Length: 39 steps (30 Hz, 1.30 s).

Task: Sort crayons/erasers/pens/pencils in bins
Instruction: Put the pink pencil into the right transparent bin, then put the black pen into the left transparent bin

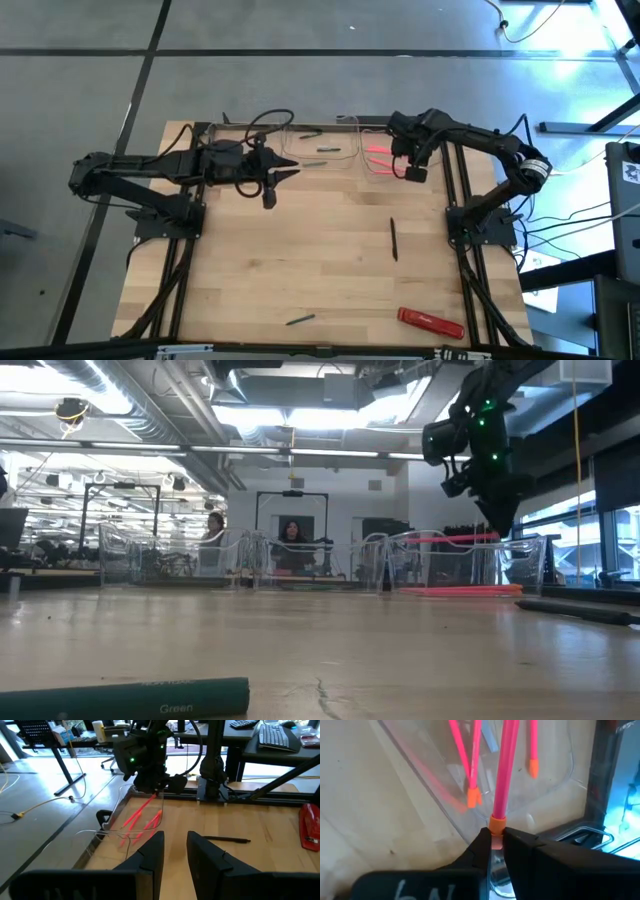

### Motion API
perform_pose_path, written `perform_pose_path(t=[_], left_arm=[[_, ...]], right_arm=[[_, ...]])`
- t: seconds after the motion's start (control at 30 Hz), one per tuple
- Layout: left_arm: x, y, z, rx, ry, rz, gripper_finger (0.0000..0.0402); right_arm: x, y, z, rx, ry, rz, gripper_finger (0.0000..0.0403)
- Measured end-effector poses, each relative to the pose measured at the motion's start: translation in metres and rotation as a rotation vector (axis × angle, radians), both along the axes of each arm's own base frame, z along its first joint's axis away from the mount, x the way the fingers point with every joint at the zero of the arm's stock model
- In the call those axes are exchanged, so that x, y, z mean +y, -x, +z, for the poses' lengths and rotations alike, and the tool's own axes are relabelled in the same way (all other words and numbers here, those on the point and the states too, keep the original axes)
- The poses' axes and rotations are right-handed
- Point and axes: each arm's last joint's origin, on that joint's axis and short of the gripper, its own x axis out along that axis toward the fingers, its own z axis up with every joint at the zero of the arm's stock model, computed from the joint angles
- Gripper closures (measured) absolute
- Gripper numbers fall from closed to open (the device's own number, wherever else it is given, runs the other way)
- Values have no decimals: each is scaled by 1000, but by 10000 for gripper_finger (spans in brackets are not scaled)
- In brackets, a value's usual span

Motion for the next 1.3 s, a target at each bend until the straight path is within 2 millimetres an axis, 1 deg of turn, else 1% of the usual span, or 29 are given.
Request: perform_pose_path(t=[0.13, 0.3, 0.43, 0.73, 0.9, 1.0, 1.1, 1.2, 1.3], left_arm=[[0, 0, 0, 0, 1, 2, 326], [0, 0, 0, 1, 1, 2, 326], [0, 0, 0, 1, 1, 2, 326], [0, 1, -3, 31, 8, 3, 326], [0, 1, -4, 29, 30, 10, 326], [0, 1, -4, 29, 32, 11, 326], [0, 1, -4, 29, 32, 11, 326], [0, 1, -5, 35, 46, 15, 326], [-1, 3, -9, 69, 87, 26, 326]], right_arm=[[-1, 3, -4, 8, -6, -10, 357], [-1, 3, -4, 4, -12, -13, 340], [-1, 2, -4, -2, -7, -14, 319], [-3, 0, -4, -21, 17, -16, 255], [-4, -1, -2, -38, 30, -44, 240], [-6, -4, 6, -66, 52, -74, 240], [-8, -7, 20, -107, 71, -86, 242], [-5, -10, 44, -188, 82, -75, 243], [7, -13, 72, -285, 115, -109, 243]])
